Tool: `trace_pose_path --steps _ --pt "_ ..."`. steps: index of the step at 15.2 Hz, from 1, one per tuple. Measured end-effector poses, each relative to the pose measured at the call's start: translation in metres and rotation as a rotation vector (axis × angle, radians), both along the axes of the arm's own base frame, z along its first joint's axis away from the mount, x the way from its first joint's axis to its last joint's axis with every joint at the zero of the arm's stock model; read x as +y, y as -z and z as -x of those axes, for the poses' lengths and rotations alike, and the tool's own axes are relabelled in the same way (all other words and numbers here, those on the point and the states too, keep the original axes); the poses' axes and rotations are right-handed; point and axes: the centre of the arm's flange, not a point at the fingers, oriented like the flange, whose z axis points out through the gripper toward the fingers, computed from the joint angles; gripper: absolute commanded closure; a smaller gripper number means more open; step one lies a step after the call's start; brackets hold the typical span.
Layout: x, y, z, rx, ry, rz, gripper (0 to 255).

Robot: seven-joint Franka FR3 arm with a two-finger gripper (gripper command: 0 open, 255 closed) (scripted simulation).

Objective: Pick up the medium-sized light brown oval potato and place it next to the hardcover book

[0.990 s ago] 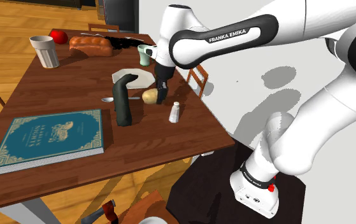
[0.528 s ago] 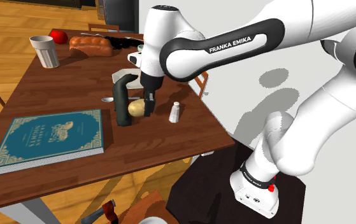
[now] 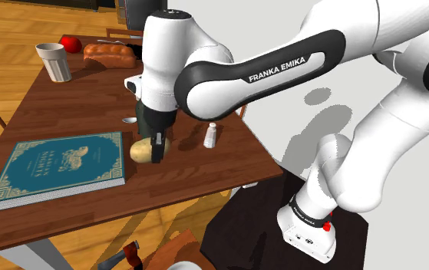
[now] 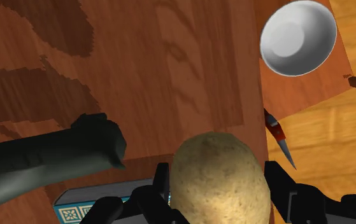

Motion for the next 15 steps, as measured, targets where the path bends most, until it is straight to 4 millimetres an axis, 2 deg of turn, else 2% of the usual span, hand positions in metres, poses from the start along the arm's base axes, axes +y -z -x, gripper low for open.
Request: trace_pose_path --steps 3,15 --pt "0.016 0.005 0.004 0.000 0.001 0.000 255" --pt "0.019 0.067 0.004 0.001 0.002 0.000 255"
